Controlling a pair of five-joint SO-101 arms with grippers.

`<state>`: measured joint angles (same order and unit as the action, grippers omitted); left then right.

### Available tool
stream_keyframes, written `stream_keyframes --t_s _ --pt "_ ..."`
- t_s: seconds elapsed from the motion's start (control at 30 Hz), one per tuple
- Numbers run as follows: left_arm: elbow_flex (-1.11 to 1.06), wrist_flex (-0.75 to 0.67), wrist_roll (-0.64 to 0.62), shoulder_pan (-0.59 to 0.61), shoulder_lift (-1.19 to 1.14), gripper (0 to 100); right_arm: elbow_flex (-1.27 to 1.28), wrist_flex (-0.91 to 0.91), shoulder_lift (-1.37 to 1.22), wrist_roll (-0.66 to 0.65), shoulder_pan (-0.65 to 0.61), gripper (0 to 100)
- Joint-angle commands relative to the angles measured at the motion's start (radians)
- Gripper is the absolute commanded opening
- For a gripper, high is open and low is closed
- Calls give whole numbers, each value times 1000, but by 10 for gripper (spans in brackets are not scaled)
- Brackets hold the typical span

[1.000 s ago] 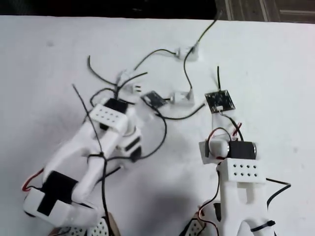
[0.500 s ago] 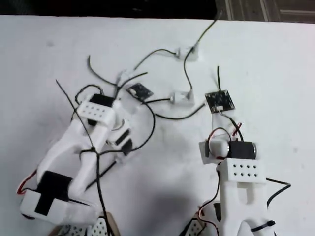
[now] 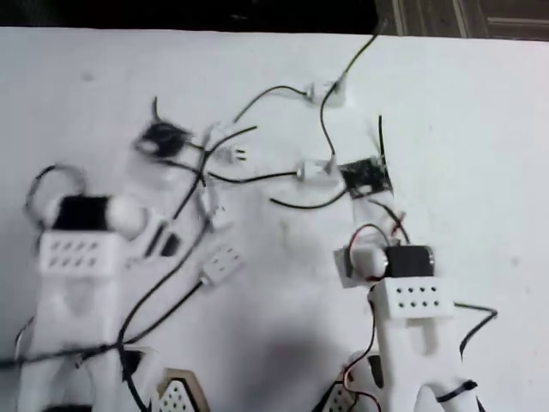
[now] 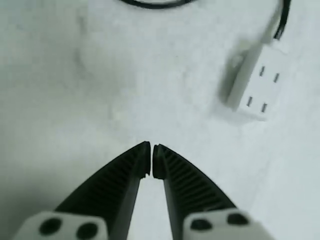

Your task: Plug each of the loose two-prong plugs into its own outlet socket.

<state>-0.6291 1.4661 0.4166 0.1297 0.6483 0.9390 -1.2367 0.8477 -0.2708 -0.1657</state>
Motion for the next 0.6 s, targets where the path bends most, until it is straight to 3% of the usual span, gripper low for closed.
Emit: stream_keyframes --t_s 0.0,0.17,0.33,0.57 --pt "-181 -121 58 214 170 240 -127 12 8 11 -124 23" --pt "-423 -292 103 360 268 238 -310 1 -85 11 -251 50" --pt "-589 -440 103 414 292 238 -565 -7 -394 3 -325 70" --pt "-605 -448 103 415 288 238 -1028 -4 -854 2 -338 74"
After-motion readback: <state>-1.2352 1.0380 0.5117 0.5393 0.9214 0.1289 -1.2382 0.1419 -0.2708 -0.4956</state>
